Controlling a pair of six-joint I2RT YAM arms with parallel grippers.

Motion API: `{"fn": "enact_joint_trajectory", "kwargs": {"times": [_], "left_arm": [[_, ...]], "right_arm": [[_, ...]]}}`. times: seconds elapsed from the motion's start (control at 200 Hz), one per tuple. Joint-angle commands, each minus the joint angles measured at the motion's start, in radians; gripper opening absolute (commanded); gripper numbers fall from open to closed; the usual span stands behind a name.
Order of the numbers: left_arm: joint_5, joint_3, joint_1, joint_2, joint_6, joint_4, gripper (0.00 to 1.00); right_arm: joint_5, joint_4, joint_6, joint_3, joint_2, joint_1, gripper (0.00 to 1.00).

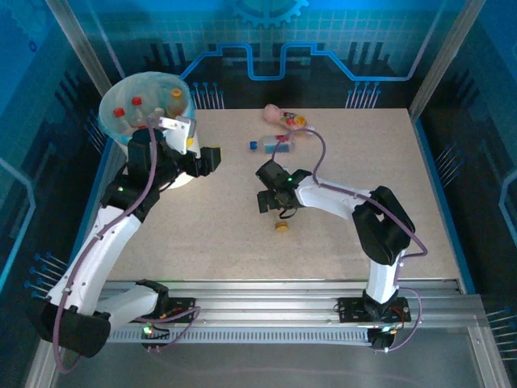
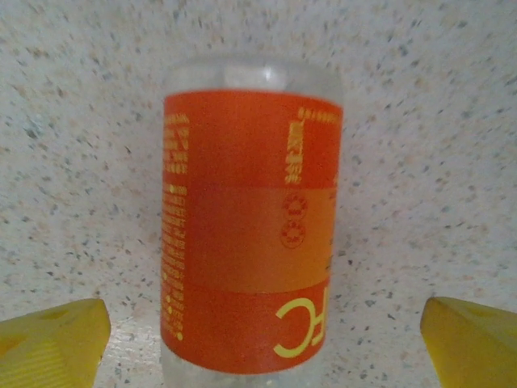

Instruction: Put the plastic bottles in the bin

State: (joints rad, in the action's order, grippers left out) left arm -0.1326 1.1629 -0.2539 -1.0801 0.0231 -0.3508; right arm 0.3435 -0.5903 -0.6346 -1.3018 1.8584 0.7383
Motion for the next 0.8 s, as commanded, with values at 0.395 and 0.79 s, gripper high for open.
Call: {"fn": "enact_joint_trajectory", "kwargs": {"times": [0.395, 0.79], "left_arm": [[-0.048, 0.090, -0.008, -0.079, 0.138, -0.078, 0.86], [-0.194, 0.110, -0.013, -0.115, 0.272, 0.048, 0.85]], "right_arm": [[-0.057, 0.086, 0.032, 0.086, -0.036, -0.011, 0.63], [-0.177, 0.221, 0.186, 0.166, -0.294, 0.005, 0.56]]}}
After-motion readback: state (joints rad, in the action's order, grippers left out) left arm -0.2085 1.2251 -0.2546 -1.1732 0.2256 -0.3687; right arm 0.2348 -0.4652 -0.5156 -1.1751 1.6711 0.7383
